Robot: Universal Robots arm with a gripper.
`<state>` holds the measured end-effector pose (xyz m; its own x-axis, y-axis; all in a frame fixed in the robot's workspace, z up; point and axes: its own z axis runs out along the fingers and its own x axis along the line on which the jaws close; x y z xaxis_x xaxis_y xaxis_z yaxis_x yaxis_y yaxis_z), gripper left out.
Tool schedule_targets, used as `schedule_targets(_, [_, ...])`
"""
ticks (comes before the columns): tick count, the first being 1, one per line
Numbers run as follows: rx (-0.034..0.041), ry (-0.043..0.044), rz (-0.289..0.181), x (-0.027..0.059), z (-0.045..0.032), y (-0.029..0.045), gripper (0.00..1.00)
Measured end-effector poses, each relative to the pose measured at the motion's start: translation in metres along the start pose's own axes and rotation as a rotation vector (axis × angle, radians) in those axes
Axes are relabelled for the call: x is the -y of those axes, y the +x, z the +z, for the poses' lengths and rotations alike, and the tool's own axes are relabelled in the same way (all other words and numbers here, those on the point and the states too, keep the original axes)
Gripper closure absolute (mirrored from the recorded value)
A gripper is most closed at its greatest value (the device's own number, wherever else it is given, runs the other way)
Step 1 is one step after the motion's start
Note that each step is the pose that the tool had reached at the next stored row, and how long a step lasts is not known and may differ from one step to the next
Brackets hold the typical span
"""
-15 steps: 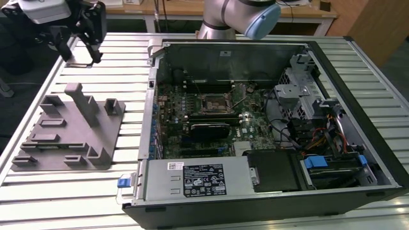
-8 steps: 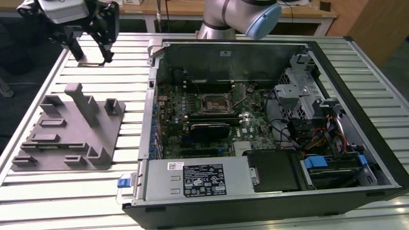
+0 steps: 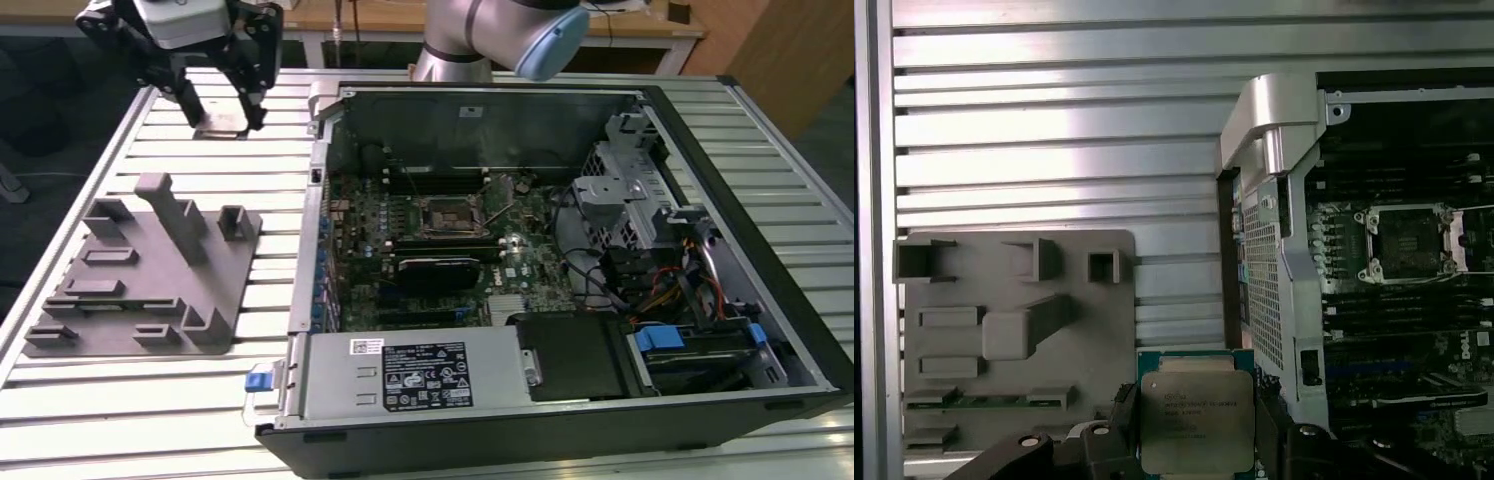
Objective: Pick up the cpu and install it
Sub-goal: 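Pick up the cpu and move it towards the insertion slot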
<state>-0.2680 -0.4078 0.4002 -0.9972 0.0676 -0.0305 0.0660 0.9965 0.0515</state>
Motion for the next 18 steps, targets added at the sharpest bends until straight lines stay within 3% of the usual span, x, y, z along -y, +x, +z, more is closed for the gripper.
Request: schedule_targets(18, [0.0001, -0.0001, 0.0, -0.0061, 0.0022, -0.061, 0.45])
